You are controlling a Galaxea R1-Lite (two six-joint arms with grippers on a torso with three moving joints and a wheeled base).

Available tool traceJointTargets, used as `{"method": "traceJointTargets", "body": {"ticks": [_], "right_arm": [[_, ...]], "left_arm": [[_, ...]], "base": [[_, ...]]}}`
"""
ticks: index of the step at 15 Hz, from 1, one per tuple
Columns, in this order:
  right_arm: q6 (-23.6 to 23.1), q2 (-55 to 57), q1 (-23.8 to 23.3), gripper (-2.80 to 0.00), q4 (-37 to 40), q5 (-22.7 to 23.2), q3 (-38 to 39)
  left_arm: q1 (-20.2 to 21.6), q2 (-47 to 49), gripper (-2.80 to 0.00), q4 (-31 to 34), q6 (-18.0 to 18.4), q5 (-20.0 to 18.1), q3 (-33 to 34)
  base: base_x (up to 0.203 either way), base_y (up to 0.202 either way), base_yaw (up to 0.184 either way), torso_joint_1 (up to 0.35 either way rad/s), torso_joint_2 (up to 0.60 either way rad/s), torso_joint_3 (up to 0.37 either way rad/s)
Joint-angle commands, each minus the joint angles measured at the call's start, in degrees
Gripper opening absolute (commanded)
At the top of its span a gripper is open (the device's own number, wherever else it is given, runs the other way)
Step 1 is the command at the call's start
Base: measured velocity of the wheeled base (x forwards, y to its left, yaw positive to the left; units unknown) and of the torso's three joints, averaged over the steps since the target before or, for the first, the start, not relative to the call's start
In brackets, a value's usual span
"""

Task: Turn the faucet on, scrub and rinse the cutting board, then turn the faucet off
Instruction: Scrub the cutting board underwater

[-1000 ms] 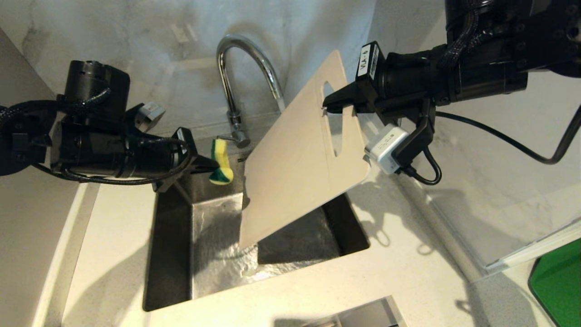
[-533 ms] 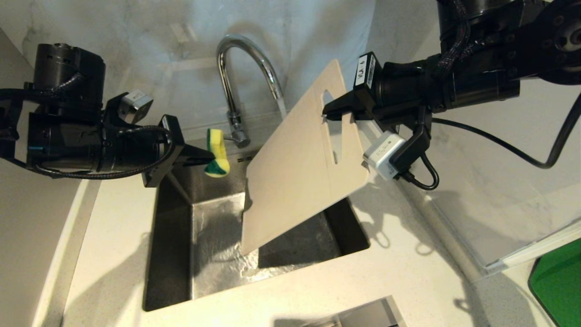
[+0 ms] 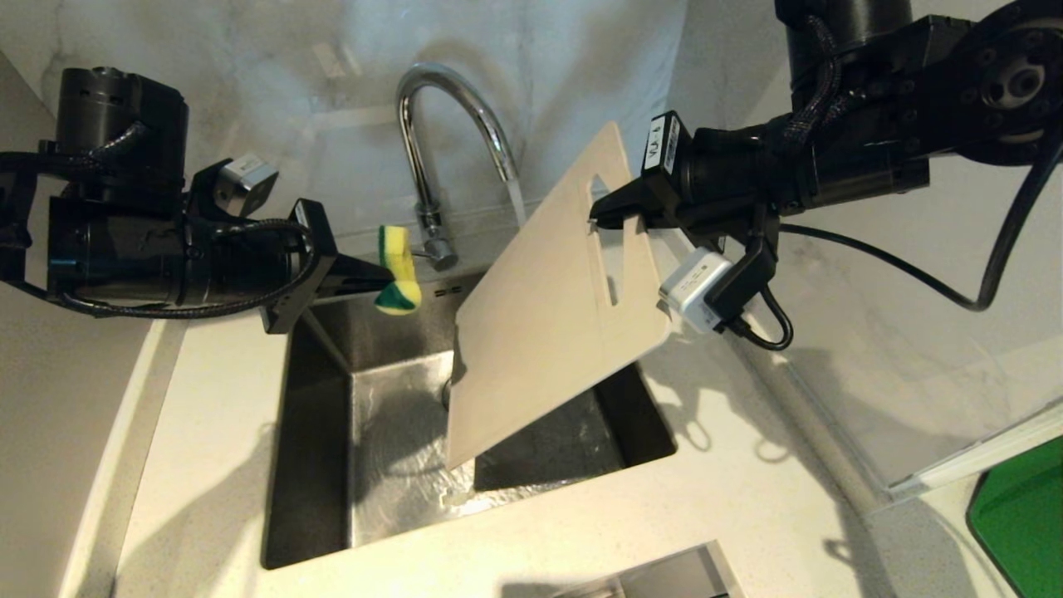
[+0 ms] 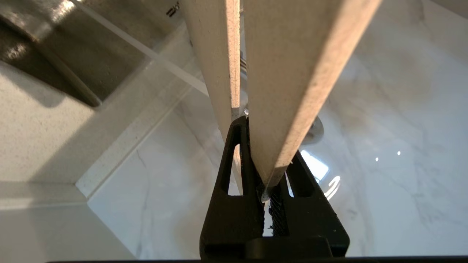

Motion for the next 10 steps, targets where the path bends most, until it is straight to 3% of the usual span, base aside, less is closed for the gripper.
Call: {"method": "traceJointTargets", "body": {"ticks": [1,4,10], "right_arm": [[-0.78,1.97,0.00,-2.80,0.04,0.20,-1.06],[0.27,4.70,-0.73,-2.80,-5.32,0.53,-3.03],[0.97,6.27,-1.69,-2.80,-8.93,2.12,-3.11]], "left_arm": [[-0.13,0.21,-2.80,0.03,-0.25,0.00,0.11],[-0.13,0.30,-2.80,-0.05,-0.25,-0.09,0.08],[-0.75,0.30,-2.80,-0.05,-0.16,-0.09,0.30]], "base": [[0.000,0.000,0.000,0.000,0.00,0.000],[0.000,0.000,0.000,0.000,0.00,0.000],[0.000,0.000,0.000,0.000,0.00,0.000]]}}
